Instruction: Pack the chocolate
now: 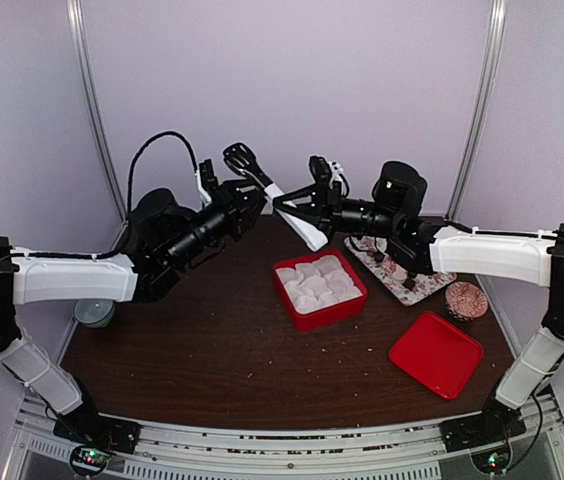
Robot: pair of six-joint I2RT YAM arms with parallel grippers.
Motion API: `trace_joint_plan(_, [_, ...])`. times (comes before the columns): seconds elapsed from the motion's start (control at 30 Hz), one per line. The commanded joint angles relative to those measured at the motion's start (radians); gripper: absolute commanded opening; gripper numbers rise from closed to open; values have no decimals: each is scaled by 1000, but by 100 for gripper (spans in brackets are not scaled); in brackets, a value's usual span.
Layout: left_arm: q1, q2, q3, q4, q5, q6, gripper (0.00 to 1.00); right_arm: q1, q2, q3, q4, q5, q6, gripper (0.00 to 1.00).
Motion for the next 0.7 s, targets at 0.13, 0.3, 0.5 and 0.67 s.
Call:
trace_joint_plan(0.13, [18,-146,-42,-192,-65,69,70,-66,-65,26,-99,-37,-93,29])
trace_joint_plan(0.3, [44,-251,-63,-415,-96,139,82,-142,-123,72,-383,-24,-283,29])
trace_joint_plan(0.5, [107,-352,47,-913,-122,323,91,-234,-167,260,-1205,253,-858,30])
trace_joint_plan(0.67, [170,-363,89,-1102,-54,408,91,-310,-212,286,-1525,488,-1087,30])
